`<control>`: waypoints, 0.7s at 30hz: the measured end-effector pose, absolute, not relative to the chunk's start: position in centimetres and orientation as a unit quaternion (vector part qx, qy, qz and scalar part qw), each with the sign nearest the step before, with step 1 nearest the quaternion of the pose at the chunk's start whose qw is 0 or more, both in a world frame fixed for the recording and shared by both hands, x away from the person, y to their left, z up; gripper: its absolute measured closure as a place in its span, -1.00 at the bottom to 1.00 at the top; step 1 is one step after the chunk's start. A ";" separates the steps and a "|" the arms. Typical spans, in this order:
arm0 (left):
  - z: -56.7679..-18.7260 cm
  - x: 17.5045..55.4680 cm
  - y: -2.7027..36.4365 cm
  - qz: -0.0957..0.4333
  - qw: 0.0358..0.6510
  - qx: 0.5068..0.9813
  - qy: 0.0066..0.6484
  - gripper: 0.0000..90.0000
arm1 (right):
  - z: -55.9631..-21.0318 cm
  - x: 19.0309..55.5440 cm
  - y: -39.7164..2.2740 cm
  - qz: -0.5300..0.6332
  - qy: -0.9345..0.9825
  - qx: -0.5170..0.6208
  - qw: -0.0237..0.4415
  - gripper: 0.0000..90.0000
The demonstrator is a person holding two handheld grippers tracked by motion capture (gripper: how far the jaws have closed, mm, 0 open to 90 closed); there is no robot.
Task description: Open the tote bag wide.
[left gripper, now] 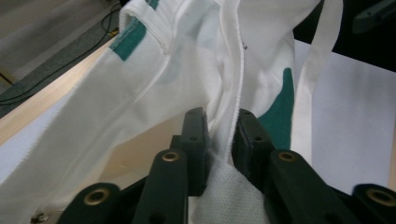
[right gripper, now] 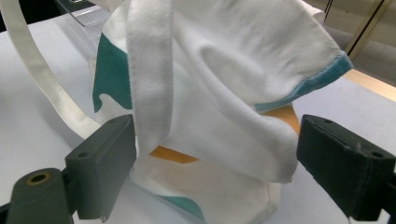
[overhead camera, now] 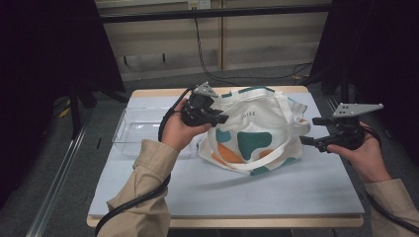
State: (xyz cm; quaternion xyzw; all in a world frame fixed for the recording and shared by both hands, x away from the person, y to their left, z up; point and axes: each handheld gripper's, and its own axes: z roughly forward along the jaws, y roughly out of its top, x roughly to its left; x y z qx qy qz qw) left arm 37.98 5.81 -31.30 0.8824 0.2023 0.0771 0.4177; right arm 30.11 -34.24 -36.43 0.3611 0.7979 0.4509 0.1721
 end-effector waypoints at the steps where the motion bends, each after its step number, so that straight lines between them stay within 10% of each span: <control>1: -31.4 37.9 5.8 0.071 0.421 0.881 0.205 0.76 | -36.4 30.2 -34.2 0.451 0.798 0.362 0.173 -0.74; 21: -32.4 36.7 6.9 0.063 0.420 0.885 0.191 0.84 | -35.9 31.7 -33.2 0.458 0.794 0.362 0.171 -0.71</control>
